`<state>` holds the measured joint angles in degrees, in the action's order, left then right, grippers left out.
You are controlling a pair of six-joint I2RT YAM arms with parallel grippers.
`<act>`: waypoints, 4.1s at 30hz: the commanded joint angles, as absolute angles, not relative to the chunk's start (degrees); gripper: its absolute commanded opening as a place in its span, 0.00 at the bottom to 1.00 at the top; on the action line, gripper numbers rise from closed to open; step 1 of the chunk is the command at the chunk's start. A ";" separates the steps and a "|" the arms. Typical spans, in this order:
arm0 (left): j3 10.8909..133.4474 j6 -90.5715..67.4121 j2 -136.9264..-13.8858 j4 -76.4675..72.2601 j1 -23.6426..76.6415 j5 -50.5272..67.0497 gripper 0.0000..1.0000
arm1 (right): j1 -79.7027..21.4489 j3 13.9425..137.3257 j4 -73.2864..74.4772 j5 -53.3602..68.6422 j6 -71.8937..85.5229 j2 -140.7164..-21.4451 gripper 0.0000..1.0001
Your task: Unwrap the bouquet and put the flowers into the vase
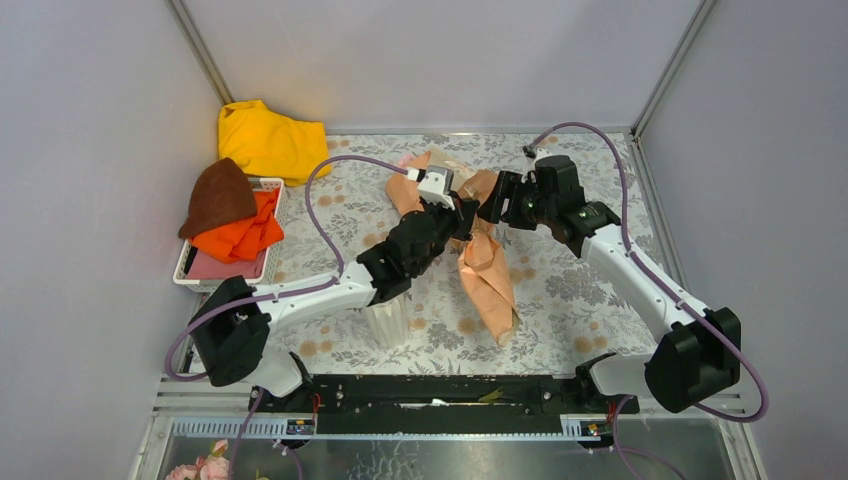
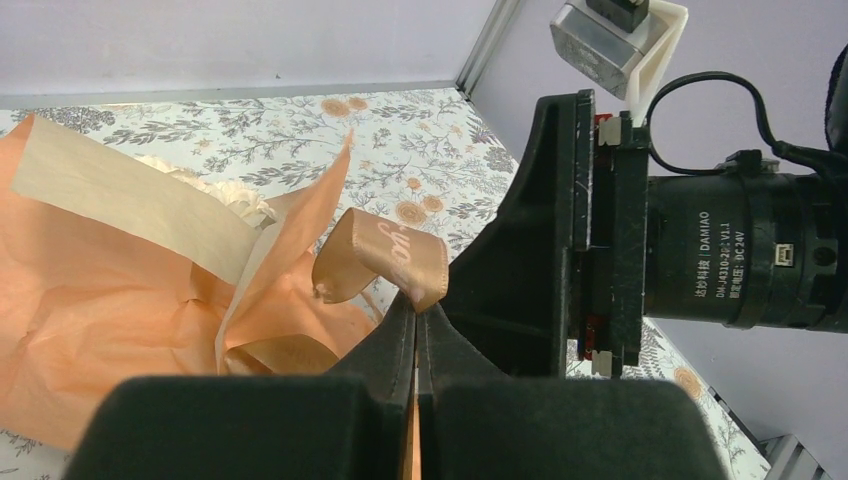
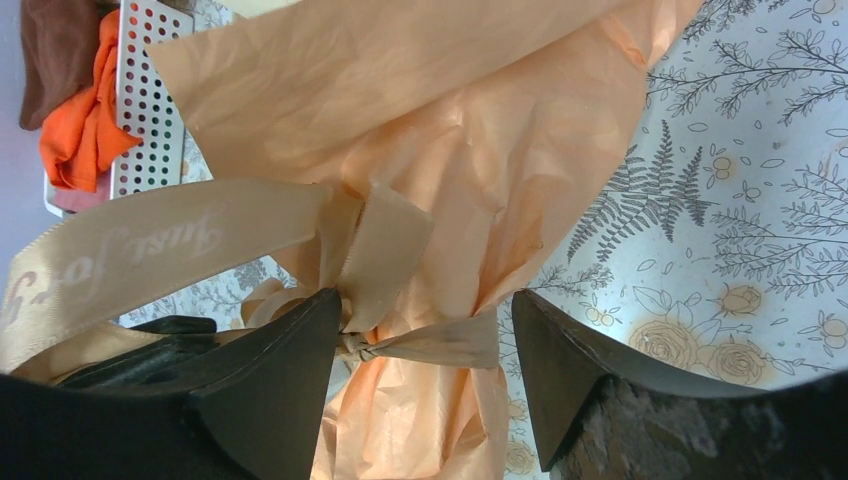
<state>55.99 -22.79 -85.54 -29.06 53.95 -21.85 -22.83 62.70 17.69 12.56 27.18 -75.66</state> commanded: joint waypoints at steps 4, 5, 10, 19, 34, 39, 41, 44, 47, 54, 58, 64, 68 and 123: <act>55.77 -23.88 -84.13 -32.04 53.35 -21.46 0.00 | -23.20 62.24 13.02 12.36 31.22 -76.15 0.72; 55.75 -23.90 -84.05 -31.99 53.39 -21.51 0.00 | -23.27 62.25 12.18 12.80 31.64 -76.55 0.72; 55.92 -23.69 -84.05 -31.69 53.30 -21.79 0.00 | -23.26 63.04 10.98 14.75 32.94 -79.05 0.70; 56.61 -23.88 -85.15 -31.55 52.95 -21.37 0.00 | -23.26 61.69 10.33 14.89 32.90 -78.86 0.27; 51.72 -25.83 -82.46 -30.74 50.49 -22.90 0.00 | -23.21 64.52 18.70 5.68 29.07 -69.67 0.00; 50.12 -27.18 -81.96 -30.73 48.99 -22.76 0.00 | -23.23 67.63 23.38 1.98 27.36 -64.61 0.00; 49.65 -27.59 -81.85 -30.64 48.51 -22.72 0.00 | -23.20 68.68 24.87 0.37 26.69 -62.90 0.00; 49.07 -27.96 -81.46 -30.43 47.85 -22.72 0.00 | -23.20 70.25 27.13 -2.28 25.63 -61.17 0.00; 48.79 -28.10 -80.96 -30.03 47.24 -22.82 0.00 | -23.20 71.04 28.58 -4.38 24.59 -60.11 0.00; 47.73 -27.60 -77.47 -28.02 44.86 -23.65 0.00 | -23.20 73.97 33.22 -13.08 21.37 -58.23 0.00; 47.57 -27.51 -76.83 -26.75 43.66 -23.29 0.00 | -23.24 77.45 37.05 -20.28 18.78 -58.27 0.00; 46.30 -29.17 -77.44 -26.70 42.98 -23.99 0.00 | -23.21 82.18 40.00 -29.68 15.99 -56.68 0.00; 46.32 -29.53 -78.02 -26.48 42.43 -23.57 0.00 | -23.22 84.77 40.33 -35.36 15.78 -53.67 0.00; 74.51 -30.40 -83.54 -3.99 21.58 -9.61 0.22 | -17.25 84.34 29.93 -20.07 17.38 -78.13 0.21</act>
<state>69.84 -31.27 -80.09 -3.81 23.11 -15.09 -20.23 79.00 34.44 -26.39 16.40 -71.53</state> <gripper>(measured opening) 0.172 0.055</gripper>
